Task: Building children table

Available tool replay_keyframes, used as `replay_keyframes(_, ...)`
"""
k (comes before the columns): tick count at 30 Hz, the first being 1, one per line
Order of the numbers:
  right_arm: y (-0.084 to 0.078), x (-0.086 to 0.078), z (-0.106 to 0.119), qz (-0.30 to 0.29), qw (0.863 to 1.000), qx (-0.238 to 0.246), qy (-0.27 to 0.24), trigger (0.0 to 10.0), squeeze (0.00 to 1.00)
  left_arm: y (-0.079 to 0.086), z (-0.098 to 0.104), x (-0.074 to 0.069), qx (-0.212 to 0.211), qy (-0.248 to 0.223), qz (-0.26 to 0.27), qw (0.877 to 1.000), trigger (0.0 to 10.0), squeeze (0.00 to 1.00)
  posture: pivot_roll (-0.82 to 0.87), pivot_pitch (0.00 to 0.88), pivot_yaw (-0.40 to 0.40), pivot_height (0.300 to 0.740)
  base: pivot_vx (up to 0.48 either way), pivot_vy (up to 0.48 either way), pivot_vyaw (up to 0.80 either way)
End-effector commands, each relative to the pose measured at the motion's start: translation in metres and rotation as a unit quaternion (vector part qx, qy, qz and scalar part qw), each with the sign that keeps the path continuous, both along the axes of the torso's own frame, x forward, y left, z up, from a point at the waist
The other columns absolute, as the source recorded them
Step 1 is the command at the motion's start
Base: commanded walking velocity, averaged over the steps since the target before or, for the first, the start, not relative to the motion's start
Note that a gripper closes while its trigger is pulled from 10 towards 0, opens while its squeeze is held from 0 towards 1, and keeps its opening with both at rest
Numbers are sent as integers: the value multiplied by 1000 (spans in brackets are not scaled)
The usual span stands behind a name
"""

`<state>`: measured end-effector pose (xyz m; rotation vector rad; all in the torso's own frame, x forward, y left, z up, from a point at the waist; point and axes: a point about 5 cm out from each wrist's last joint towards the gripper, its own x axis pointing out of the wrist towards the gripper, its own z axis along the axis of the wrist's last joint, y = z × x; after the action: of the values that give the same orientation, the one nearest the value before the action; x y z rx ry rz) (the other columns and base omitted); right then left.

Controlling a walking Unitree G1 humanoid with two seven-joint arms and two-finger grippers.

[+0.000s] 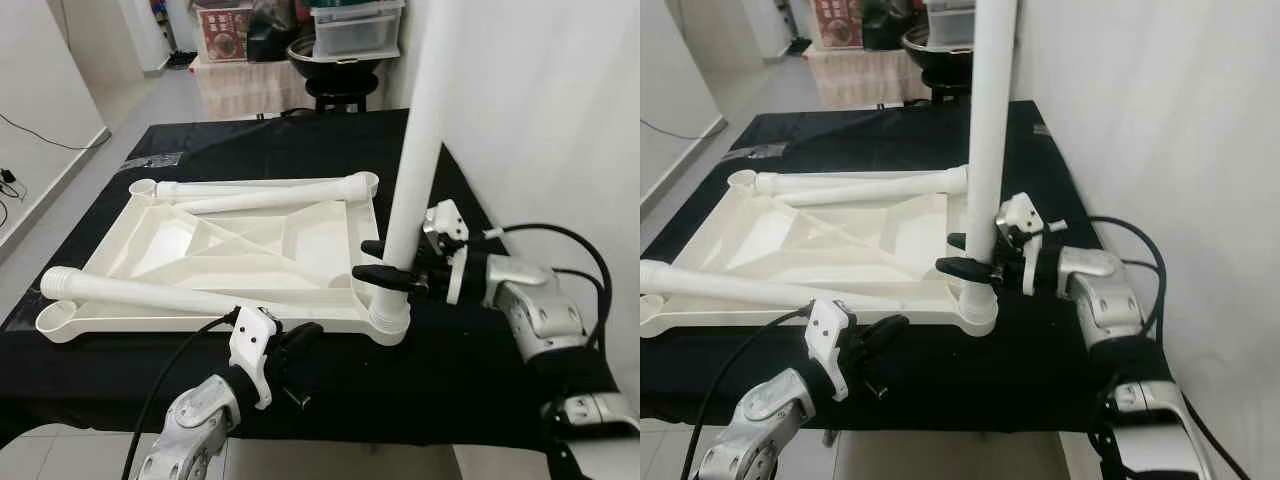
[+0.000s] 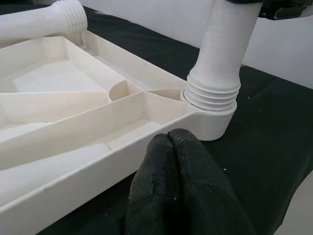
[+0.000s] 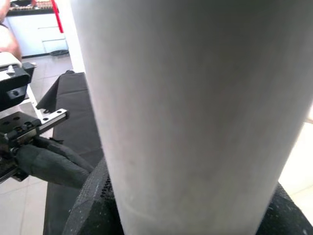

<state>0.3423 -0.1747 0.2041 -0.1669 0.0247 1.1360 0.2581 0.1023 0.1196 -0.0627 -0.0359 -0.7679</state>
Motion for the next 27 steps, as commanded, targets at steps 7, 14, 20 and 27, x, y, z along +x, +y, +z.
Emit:
replay_keyframes(7, 45, -35, -73, -332, 940, 49, 53, 0, 0, 5, -2, -4, -1, 9, -2, 1000, 10000, 0, -111, 112, 36, 740, 0, 0, 0)
replay_keyframes(14, 77, -41, -79, -296, 954, 32, 42, 0, 0, 5, -3, -2, 3, 12, -9, 1000, 10000, 0, -100, 98, 28, 740, 0, 0, 0)
replay_keyframes(20, 72, -38, -69, -308, 947, 76, 48, 10000, 580, 6, -2, -1, -2, 8, 7, 1000, 10000, 0, -99, 107, 32, 740, 0, 0, 0)
replay_keyframes(27, 67, -28, -28, -199, 976, 93, 4, 10000, 776, 4, -2, 1, -1, 9, 3, 1000, 10000, 0, -99, 95, 28, 740, 0, 0, 0)
